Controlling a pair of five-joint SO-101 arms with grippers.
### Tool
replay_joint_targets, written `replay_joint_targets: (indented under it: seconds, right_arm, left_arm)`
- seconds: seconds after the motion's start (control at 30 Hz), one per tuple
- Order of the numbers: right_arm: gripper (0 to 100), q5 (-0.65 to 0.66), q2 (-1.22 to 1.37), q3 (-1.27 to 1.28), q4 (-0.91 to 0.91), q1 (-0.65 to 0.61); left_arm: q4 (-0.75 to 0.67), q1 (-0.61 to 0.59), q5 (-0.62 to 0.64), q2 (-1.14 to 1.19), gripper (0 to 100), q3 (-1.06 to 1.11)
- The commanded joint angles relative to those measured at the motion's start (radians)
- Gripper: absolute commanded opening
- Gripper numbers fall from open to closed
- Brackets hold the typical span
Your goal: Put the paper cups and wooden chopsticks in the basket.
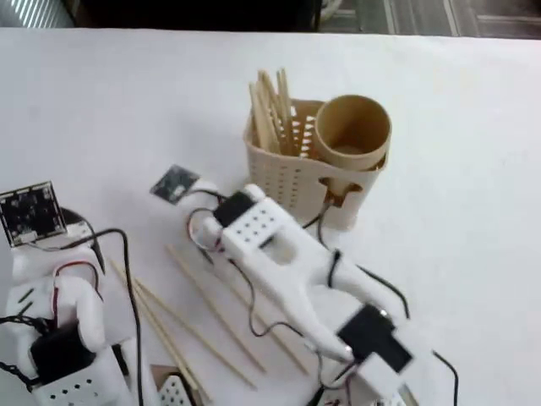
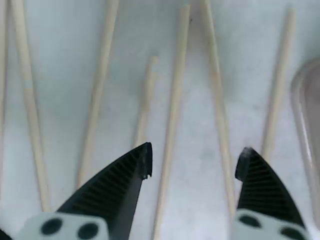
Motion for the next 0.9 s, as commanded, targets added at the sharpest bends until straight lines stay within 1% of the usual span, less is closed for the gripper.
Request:
replay_joint_targets:
  seconds: [0.0,0.07,0.13,0.4,0.5,0.7,0.8,0.87]
  right_arm:
    - [27.9,0.04,0.048,-0.009,-0.068,-0.005]
    - [30.6,0.072,0.076,-0.009,-0.088,-0.004]
    - [32.4,0.077,0.097,-0.009,-0.102,-0.004]
    - [31.9,0.077,0.214,-0.058,-0.119,0.01]
    - [25.3,0.081,0.271,-0.064,-0.119,0.008]
    - [1.6,0.083,0.292,-0.089,-0.119,0.012]
    - [2.9,0.083,0.292,-0.089,-0.107,0.012]
    - [1.5,0.083,0.291,-0.089,-0.096,0.012]
  left_arm:
    - [-0.02,-0.012,0.011,-0.008,5,-0.003]
    - [-0.02,-0.012,0.011,-0.008,5,-0.003]
    - [-0.02,-0.012,0.011,-0.008,5,-0.003]
    - [-0.02,-0.012,0.011,-0.008,5,-0.003]
    - [-0.018,-0.012,0.011,-0.008,5,-0.003]
    - [-0.018,-0.012,0.011,-0.008,5,-0.003]
    - [-0.018,-0.012,0.011,-0.008,5,-0.003]
    - [-0.018,-0.012,0.011,-0.008,5,-0.003]
